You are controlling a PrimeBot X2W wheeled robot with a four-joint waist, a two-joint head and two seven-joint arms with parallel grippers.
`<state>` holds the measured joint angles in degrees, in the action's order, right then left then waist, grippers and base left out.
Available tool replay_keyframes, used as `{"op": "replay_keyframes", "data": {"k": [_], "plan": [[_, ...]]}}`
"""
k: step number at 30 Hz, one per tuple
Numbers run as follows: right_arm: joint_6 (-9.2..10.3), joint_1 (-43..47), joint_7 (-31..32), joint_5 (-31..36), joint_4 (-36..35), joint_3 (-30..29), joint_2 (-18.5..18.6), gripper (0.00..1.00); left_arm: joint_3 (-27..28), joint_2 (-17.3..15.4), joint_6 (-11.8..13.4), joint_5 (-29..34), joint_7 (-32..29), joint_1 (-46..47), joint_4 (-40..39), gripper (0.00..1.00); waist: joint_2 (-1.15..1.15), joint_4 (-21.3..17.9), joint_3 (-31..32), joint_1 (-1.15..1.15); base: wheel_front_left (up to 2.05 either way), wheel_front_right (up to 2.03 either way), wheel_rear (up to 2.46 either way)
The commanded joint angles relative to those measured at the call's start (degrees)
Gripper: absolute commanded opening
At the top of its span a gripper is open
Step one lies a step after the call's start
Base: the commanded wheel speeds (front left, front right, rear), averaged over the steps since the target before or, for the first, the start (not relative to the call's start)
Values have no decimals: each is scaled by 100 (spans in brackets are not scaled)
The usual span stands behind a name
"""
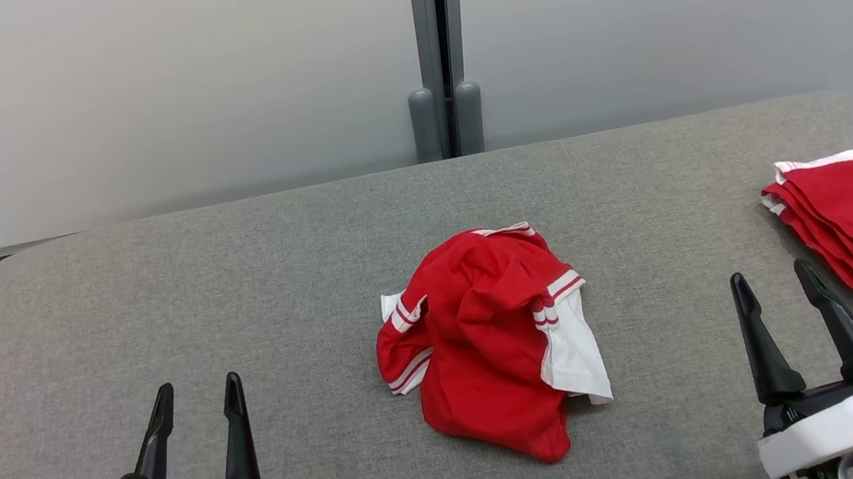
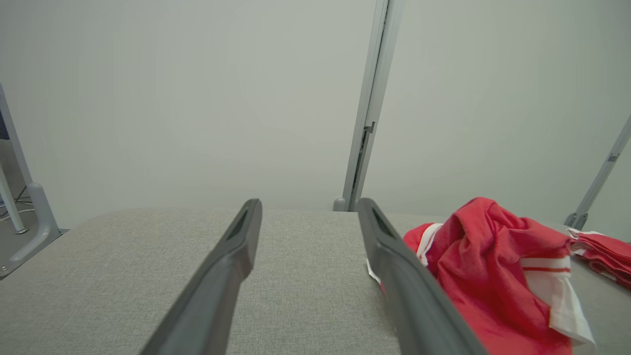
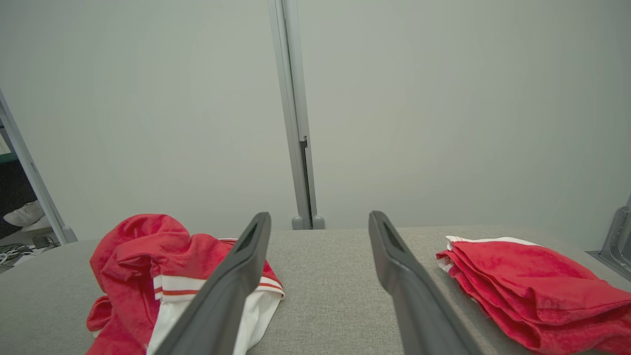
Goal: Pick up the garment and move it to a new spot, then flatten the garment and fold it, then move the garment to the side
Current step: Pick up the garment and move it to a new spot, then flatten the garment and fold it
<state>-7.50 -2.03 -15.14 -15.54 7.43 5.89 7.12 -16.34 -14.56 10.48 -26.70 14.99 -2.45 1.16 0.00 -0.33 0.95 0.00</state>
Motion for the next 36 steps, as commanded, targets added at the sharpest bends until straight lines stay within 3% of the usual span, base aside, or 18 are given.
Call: {"op": "replay_keyframes", "data": {"k": [1,28,36], "plan": [[0,2,1,47,-33,-11,24,100,52,12,-45,61,27,-16,16,100,0,-9,-1,0,0,0,0],[0,-47,1,62,-32,-15,2,100,318,310,-355,319,28,24,190,100,0,-6,-20,0,0,0,0],[0,-25,1,22,6,302,222,100,109,408,-624,205,-36,129,222,100,0,28,-57,0,0,0,0]]}}
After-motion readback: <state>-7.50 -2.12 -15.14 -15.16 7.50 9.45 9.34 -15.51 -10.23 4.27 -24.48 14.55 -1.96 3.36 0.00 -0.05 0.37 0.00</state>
